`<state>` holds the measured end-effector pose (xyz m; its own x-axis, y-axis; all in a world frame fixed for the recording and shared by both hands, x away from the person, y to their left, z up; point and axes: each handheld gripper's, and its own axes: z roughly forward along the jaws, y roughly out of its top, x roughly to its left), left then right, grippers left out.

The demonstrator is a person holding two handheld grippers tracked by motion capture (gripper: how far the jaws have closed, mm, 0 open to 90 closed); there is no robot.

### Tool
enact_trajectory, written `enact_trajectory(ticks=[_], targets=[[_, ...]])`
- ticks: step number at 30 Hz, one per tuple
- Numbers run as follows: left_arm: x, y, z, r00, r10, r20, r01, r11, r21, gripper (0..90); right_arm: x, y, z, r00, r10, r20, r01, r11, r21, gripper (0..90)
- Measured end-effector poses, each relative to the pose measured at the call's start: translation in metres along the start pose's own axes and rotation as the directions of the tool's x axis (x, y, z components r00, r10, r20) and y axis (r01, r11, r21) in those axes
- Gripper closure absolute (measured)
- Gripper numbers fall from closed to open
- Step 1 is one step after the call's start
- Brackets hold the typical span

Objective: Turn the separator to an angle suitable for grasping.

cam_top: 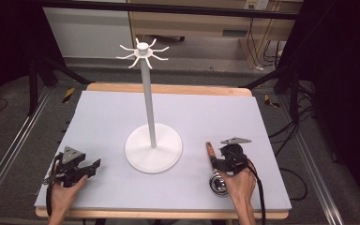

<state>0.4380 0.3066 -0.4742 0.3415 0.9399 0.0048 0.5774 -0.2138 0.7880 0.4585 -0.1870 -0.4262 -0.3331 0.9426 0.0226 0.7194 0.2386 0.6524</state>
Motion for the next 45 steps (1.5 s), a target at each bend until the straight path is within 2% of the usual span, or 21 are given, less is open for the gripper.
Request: enact_trajectory(ticks=[3,9,14,16,26,34,36,39,40,41,42,43,45], targets=[[0.0,0.0,0.0,0.9999,0.015,-0.001,-0.015,0.9999,0.007,33.4,0.001,0.003,0.008,0.9997,0.013,-0.019,-0.013,1.0,0.02,50.3],[0.0,0.0,0.001,0.9999,0.013,-0.001,-0.013,0.9998,0.013,33.3,0.003,0.007,0.028,0.9999,0.013,0.01,-0.014,0.997,0.077,57.0],[0.0,0.0,0.001,0.9999,0.012,0.001,-0.012,0.9998,0.017,33.2,0.002,0.008,0.04,0.9997,0.019,0.018,-0.021,0.993,0.12,61.6],[0.0,0.0,0.001,0.9999,0.013,0.0,-0.013,0.9998,0.018,33.1,0.003,0.008,0.043,0.9999,0.011,0.008,-0.012,0.992,0.126,64.9],[0.0,0.0,0.002,0.9999,0.016,0.001,-0.016,0.9995,0.027,32.7,0.002,0.008,0.045,1.0,0.006,-0.008,-0.005,0.99,0.144,64.2],[-0.001,-0.001,0.003,0.9997,0.022,0.0,-0.022,0.9992,0.032,32.4,0.004,0.008,0.05,0.9999,-0.008,0.007,0.007,0.989,0.147,62.8],[-0.001,-0.001,0.003,0.9997,0.023,-0.001,-0.023,0.9992,0.033,32.3,0.004,0.007,0.052,1.0,0.002,0.002,-0.002,0.988,0.157,62.6],[-0.001,-0.001,0.003,0.9997,0.023,0.0,-0.023,0.9992,0.033,32.2,0.005,0.007,0.052,0.9999,-0.01,0.013,0.008,0.988,0.156,65.1],[-0.001,-0.001,0.003,0.9997,0.024,0.0,-0.024,0.9992,0.034,32.1,0.003,0.008,0.051,0.9999,-0.012,0.0,0.012,0.987,0.162,68.7],[-0.001,-0.001,0.003,0.9997,0.024,0.0,-0.024,0.9992,0.034,32.1,0.003,0.008,0.051,0.9999,-0.012,0.0,0.012,0.987,0.162,68.7],[0.0,-0.001,0.003,0.9997,0.024,0.0,-0.024,0.9992,0.033,32.1,0.002,0.007,0.05,0.9993,-0.039,0.0,0.038,0.986,0.16,69.0],[0.0,0.0,0.003,0.9997,0.025,-0.002,-0.025,0.9992,0.031,32.1,-0.002,0.007,0.047,0.9987,-0.041,-0.03,0.046,0.984,0.174,69.4],[0.0,0.0,0.003,0.9997,0.023,-0.001,-0.023,0.9992,0.033,32.1,-0.004,0.007,0.045,0.9978,-0.049,-0.044,0.056,0.982,0.179,69.9]])
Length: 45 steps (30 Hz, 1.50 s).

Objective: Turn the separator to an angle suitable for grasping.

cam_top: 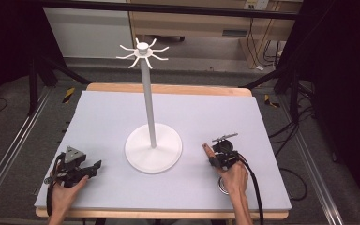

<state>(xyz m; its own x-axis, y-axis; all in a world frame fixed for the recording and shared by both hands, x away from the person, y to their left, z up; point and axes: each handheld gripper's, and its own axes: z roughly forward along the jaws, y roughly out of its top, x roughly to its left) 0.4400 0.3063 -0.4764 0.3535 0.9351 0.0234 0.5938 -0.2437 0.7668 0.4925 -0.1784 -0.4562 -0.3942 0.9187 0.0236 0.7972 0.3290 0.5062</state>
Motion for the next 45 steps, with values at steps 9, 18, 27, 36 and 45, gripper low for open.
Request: enact_trajectory(ticks=[9,18,27,36,45], targets=[[-0.002,0.0,0.001,1.0,0.008,0.003,-0.008,0.9999,0.01,31.8,-0.001,-0.011,-0.011,0.9934,-0.099,-0.057,0.101,0.994,0.029,69.5],[-0.003,0.0,0.002,0.9999,0.008,0.007,-0.008,0.9999,0.014,31.3,-0.001,-0.006,-0.02,0.9947,-0.101,-0.021,0.101,0.995,0.008,60.9],[-0.002,0.0,0.001,1.0,0.007,0.007,-0.007,0.9999,0.013,31.0,0.004,0.009,-0.011,0.9938,-0.109,-0.022,0.11,0.992,0.058,59.8],[-0.002,0.0,0.001,0.9999,0.009,0.005,-0.009,0.9999,0.014,30.9,0.002,0.007,-0.004,0.9924,-0.12,-0.027,0.123,0.986,0.11,62.1],[-0.004,0.0,0.003,0.9999,0.014,0.006,-0.014,0.9997,0.019,30.8,-0.003,0.007,-0.001,0.9924,-0.112,-0.049,0.118,0.982,0.144,66.8]])
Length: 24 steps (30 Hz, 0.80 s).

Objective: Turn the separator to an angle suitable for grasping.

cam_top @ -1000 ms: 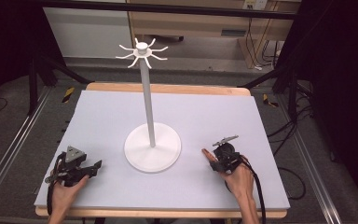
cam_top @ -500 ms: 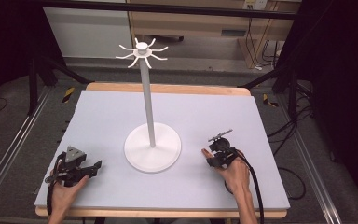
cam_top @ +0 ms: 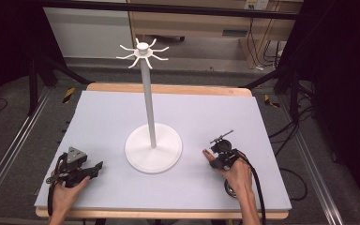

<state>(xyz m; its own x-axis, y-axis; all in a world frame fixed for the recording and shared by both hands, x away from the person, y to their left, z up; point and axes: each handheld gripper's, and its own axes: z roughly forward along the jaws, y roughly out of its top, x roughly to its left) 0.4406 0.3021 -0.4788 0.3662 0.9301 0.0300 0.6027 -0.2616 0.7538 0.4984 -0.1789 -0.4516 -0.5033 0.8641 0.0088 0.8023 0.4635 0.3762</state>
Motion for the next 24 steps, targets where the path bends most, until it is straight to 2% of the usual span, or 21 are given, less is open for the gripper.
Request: enact_trajectory(ticks=[8,13,14,17,18,21,24], targets=[[-0.001,0.0,0.0,1.0,0.006,0.0,-0.006,1.0,0.004,30.8,-0.001,0.001,-0.001,1.0,0.001,-0.002,-0.001,1.0,0.005,67.7],[-0.001,0.0,0.0,1.0,0.006,0.001,-0.006,1.0,0.003,30.8,-0.002,-0.003,-0.011,0.9997,0.016,-0.016,-0.017,0.999,-0.047,67.9],[-0.001,0.0,0.0,1.0,0.007,0.0,-0.007,1.0,0.004,30.8,-0.005,-0.005,-0.016,0.9994,0.014,-0.031,-0.016,0.997,-0.073,68.0],[-0.001,0.0,0.001,1.0,0.007,0.002,-0.007,1.0,0.005,30.8,-0.005,-0.006,-0.021,0.9991,0.021,-0.037,-0.024,0.995,-0.094,68.0],[-0.001,0.0,0.001,0.9999,0.01,0.001,-0.01,0.9999,0.006,30.8,-0.006,-0.008,-0.026,0.9989,0.02,-0.041,-0.025,0.991,-0.129,68.1],[-0.002,0.0,0.001,1.0,0.008,0.004,-0.008,1.0,0.005,30.8,-0.006,-0.01,-0.032,0.9985,0.023,-0.05,-0.03,0.987,-0.159,68.1],[-0.002,0.0,0.0,1.0,0.007,0.006,-0.007,1.0,0.004,30.8,-0.006,-0.013,-0.043,0.9981,0.021,-0.057,-0.032,0.976,-0.214,68.1]])
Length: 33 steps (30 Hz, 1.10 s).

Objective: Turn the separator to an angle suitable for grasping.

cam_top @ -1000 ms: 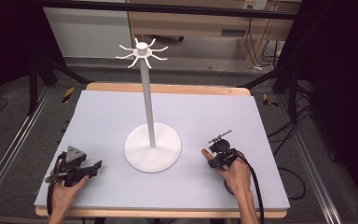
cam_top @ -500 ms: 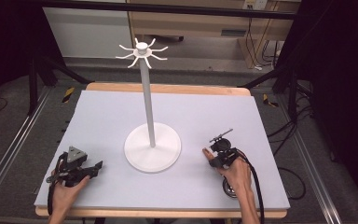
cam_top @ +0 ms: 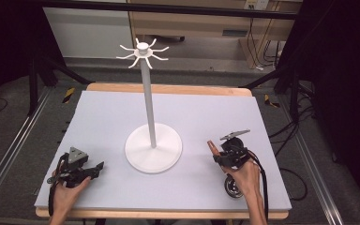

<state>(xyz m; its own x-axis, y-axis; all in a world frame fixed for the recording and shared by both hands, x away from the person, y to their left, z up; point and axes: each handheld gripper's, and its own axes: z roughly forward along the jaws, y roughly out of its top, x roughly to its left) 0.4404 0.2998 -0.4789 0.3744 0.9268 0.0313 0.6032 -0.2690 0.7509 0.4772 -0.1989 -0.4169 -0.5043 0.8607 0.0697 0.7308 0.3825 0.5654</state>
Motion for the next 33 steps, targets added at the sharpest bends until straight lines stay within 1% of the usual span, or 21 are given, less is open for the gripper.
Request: enact_trajectory(ticks=[3,6,8,11,12,13,14,17,19,20,21,22,23,24,25,26,28,30,32,33], targets=[[0.0,0.0,0.0,1.0,-0.002,0.002,0.002,1.0,0.001,30.8,0.0,0.0,-0.01,1.0,-0.002,0.001,0.002,0.998,-0.057,68.1],[0.0,0.0,0.0,1.0,-0.002,0.003,0.002,1.0,0.0,30.8,-0.001,-0.001,-0.02,1.0,0.004,0.0,-0.004,0.993,-0.121,68.1],[0.0,0.0,0.001,1.0,-0.001,0.004,0.001,1.0,0.0,30.8,-0.002,-0.002,-0.026,0.9999,0.012,-0.005,-0.013,0.984,-0.178,68.1],[-0.001,0.001,0.001,1.0,0.003,0.008,-0.003,1.0,-0.001,30.8,-0.001,-0.004,-0.031,0.9998,0.02,0.002,-0.019,0.971,-0.238,68.0],[-0.001,0.001,0.001,1.0,0.003,0.009,-0.003,1.0,-0.001,30.8,0.0,-0.005,-0.033,0.9998,0.022,0.005,-0.02,0.966,-0.257,68.0],[-0.001,0.001,0.001,0.9999,0.005,0.01,-0.005,1.0,0.0,30.8,0.0,-0.005,-0.036,0.9998,0.02,0.007,-0.017,0.956,-0.294,68.0],[-0.001,0.001,0.001,0.9999,0.002,0.012,-0.002,1.0,-0.002,30.8,0.0,-0.005,-0.036,0.9998,0.02,0.007,-0.017,0.956,-0.294,68.0],[0.0,0.0,0.001,0.9999,0.003,0.013,-0.003,1.0,0.0,30.8,0.002,-0.005,-0.042,0.9998,0.016,0.011,-0.012,0.942,-0.335,68.0],[-0.001,0.0,0.001,0.9999,0.002,0.012,-0.002,1.0,0.0,30.8,0.004,-0.004,-0.047,0.9998,0.012,0.013,-0.006,0.931,-0.365,68.0],[-0.001,0.0,0.001,0.9999,0.001,0.012,0.0,1.0,-0.003,30.7,0.006,-0.003,-0.053,0.9999,0.011,0.01,-0.006,0.917,-0.4,68.0],[-0.001,0.001,0.001,0.9999,0.001,0.011,-0.001,1.0,-0.004,30.6,0.008,-0.002,-0.055,0.9998,0.01,0.014,-0.003,0.908,-0.418,68.0],[-0.001,0.001,0.001,0.9999,-0.002,0.011,0.002,1.0,-0.004,30.4,0.009,-0.002,-0.057,0.9998,0.012,0.013,-0.005,0.904,-0.428,68.0],[-0.001,0.001,0.001,0.9999,-0.002,0.01,0.002,1.0,-0.006,30.4,0.009,-0.002,-0.057,0.9998,0.012,0.013,-0.005,0.904,-0.428,68.0],[-0.001,0.001,0.001,0.9999,-0.002,0.011,0.002,1.0,-0.008,30.4,0.01,-0.001,-0.059,0.9999,0.01,0.011,-0.004,0.897,-0.442,68.0],[-0.001,0.001,0.001,0.9999,-0.005,0.012,0.005,0.9999,-0.01,30.4,0.011,0.0,-0.061,0.9999,0.012,0.008,-0.007,0.888,-0.46,68.0],[-0.001,0.001,0.001,0.9999,-0.005,0.013,0.005,0.9999,-0.01,30.3,0.012,0.001,-0.063,0.9999,0.011,0.005,-0.007,0.882,-0.472,68.0],[-0.001,0.001,0.001,0.9999,-0.005,0.013,0.005,0.9999,-0.009,30.0,0.013,0.003,-0.065,0.9999,0.011,0.0,-0.01,0.872,-0.49,68.0],[-0.001,0.001,0.001,0.9999,-0.005,0.013,0.005,0.9999,-0.009,29.9,0.016,0.006,-0.068,1.0,0.009,-0.001,-0.009,0.86,-0.511,68.0],[-0.001,0.0,0.001,0.9999,-0.011,0.013,0.011,0.9998,-0.013,29.8,0.02,0.009,-0.071,1.0,0.003,0.001,-0.002,0.85,-0.528,68.0],[-0.001,0.001,0.0,0.9999,-0.007,0.013,0.008,0.9999,-0.01,29.8,0.021,0.01,-0.072,1.0,0.001,0.002,0.0,0.845,-0.534,68.0]])
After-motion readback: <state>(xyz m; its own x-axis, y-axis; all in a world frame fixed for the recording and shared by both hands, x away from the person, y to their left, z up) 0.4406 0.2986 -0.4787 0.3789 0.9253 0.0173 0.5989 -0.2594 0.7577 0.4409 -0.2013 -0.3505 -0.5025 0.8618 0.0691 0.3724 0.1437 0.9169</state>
